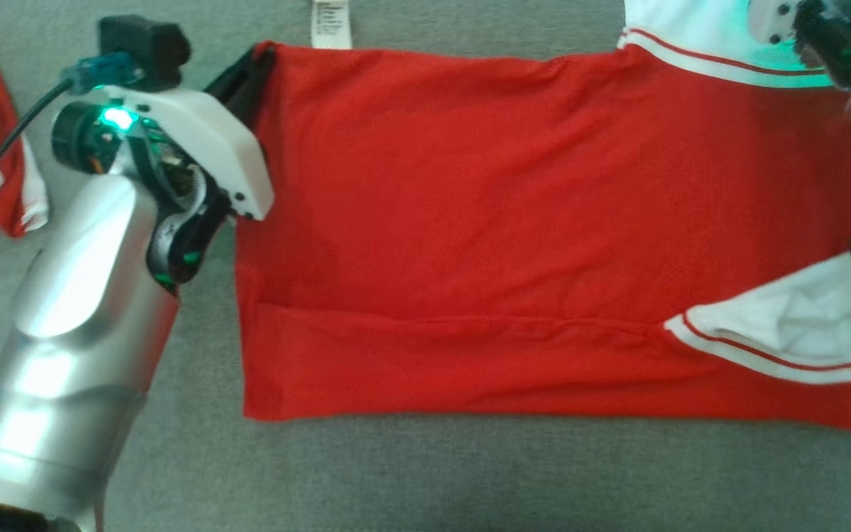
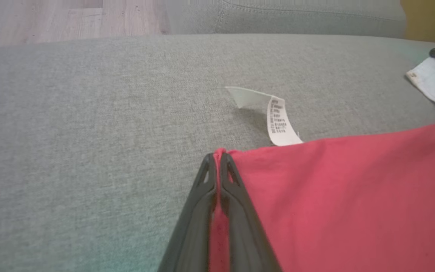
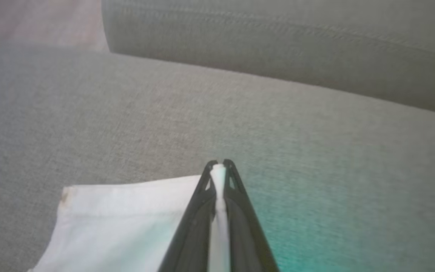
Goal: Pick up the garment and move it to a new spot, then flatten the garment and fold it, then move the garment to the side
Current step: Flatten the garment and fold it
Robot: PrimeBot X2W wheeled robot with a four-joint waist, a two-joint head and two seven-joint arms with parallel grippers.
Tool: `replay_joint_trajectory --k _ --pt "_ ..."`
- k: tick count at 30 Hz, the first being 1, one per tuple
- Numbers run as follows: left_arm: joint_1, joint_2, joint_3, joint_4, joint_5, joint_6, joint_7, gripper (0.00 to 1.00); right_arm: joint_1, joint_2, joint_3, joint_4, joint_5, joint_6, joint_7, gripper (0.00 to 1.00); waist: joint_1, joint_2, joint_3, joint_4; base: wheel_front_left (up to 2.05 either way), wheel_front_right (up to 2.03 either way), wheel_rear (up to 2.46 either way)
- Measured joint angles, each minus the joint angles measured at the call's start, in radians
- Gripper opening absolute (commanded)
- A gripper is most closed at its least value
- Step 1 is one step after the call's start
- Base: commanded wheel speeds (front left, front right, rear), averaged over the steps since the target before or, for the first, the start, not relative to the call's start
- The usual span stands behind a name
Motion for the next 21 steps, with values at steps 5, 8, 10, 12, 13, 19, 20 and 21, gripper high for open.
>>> replay_joint_trajectory --k 5,8,10,12,13,19,20,21 --pt "0.006 0.015 0.030 0.042 -0.002 0.007 -0.053 0.00 0.004 -0.016 0.015 -0.051 0.062 0.000 -0.063 0.00 0.0000 0.0000 -0.028 -0.039 0.00 0.00 0.00" --pt "0.026 0.033 0.043 0.059 -0.005 0.006 -0.091 0.00 0.037 -0.024 0.053 -0.104 0.102 0.000 -0.083 0.00 0.0000 0.0000 -0.058 -0.061 0.00 0.00 0.00" --pt "0.058 0.044 0.049 0.061 -0.017 -0.003 -0.117 0.00 0.073 -0.035 0.077 -0.140 0.137 0.000 -0.087 0.00 -0.0001 0.0000 -0.084 -0.075 0.00 0.00 0.00" --pt "0.095 0.057 0.044 0.062 -0.028 -0.012 -0.140 0.00 0.114 -0.046 0.107 -0.181 0.177 0.000 -0.086 0.00 -0.0001 0.0000 -0.112 -0.089 0.00 0.00 0.00" --pt "0.113 0.063 0.037 0.062 -0.031 -0.019 -0.152 0.00 0.135 -0.053 0.128 -0.204 0.196 0.000 -0.085 0.00 -0.0001 0.0000 -0.128 -0.095 0.00 0.00 0.00" --pt "0.219 0.111 0.001 0.059 -0.070 -0.029 -0.220 0.00 0.251 -0.121 0.234 -0.355 0.305 0.000 -0.042 0.00 -0.0003 0.0001 -0.230 -0.134 0.00 0.00 0.00" --pt "0.236 0.123 -0.008 0.057 -0.076 -0.029 -0.232 0.00 0.272 -0.140 0.246 -0.381 0.323 0.000 -0.030 0.00 -0.0003 0.0001 -0.247 -0.140 0.00 0.00 0.00" --pt "0.253 0.133 -0.015 0.053 -0.077 -0.029 -0.247 0.00 0.293 -0.160 0.257 -0.405 0.340 0.000 -0.020 0.00 -0.0003 0.0001 -0.262 -0.146 0.00 0.00 0.00"
